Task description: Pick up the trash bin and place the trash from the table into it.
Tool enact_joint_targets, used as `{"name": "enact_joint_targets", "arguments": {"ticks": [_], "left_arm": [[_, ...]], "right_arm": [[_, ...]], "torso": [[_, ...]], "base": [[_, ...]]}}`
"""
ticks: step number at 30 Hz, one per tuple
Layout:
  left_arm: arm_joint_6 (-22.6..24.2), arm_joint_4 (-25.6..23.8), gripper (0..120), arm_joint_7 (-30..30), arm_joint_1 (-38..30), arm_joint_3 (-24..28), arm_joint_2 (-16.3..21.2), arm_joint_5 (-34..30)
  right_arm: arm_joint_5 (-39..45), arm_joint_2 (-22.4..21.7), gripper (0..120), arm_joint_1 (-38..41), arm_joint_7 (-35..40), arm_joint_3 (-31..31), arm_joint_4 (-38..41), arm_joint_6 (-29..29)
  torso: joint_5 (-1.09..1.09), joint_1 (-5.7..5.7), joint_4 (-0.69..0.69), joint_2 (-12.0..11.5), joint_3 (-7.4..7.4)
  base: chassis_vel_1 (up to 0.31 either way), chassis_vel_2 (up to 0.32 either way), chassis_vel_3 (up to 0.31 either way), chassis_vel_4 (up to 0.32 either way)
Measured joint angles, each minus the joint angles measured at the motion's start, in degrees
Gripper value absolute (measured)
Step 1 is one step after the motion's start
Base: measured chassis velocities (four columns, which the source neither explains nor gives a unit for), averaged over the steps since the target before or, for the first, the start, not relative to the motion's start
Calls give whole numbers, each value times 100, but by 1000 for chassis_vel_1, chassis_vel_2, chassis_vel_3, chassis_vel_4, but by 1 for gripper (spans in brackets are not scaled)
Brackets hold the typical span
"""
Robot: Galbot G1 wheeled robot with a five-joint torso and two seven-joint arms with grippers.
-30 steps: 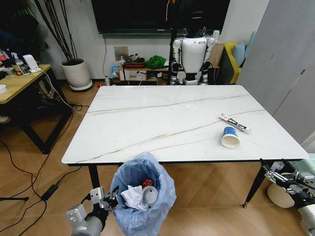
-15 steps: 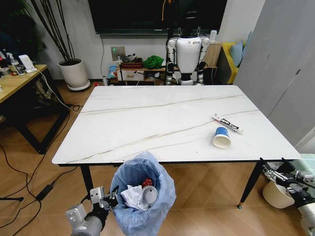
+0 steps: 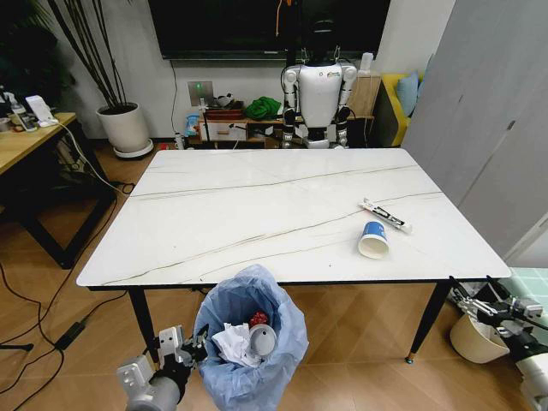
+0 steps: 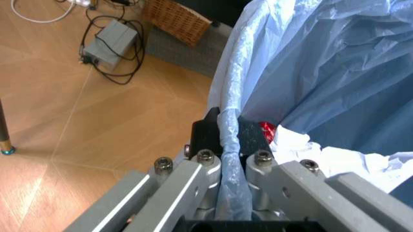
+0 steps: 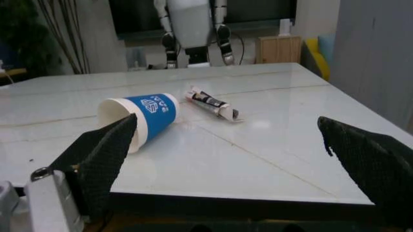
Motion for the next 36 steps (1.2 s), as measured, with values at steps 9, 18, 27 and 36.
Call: {"name": "enact_joint_targets", "arguments": {"ticks": [9, 18, 27, 36], "left_arm": [[-2, -96, 0, 6, 204, -21, -37, 82], [-11, -216, 0, 27, 416, -214, -138, 173], [-10, -216, 0, 27, 424, -365, -308, 179], [-12, -82, 0, 25, 341, -324, -409, 230]], "right_arm": [[-304, -613, 100, 219, 810, -797, 399, -126], [-379, -1330, 100, 1175, 1847, -2455, 243, -638], [-172, -1689, 100, 2254, 2051, -3357, -549, -718], [23, -1817, 100, 2872, 2044, -3798, -1072, -722]], "torso": [[-2, 0, 2, 0, 0], [0, 0, 1, 0, 0], [0, 0, 1, 0, 1], [0, 0, 0, 0, 0]], "base": [[0, 0, 0, 0], [0, 0, 0, 0], [0, 0, 0, 0], [0, 0, 0, 0]]}}
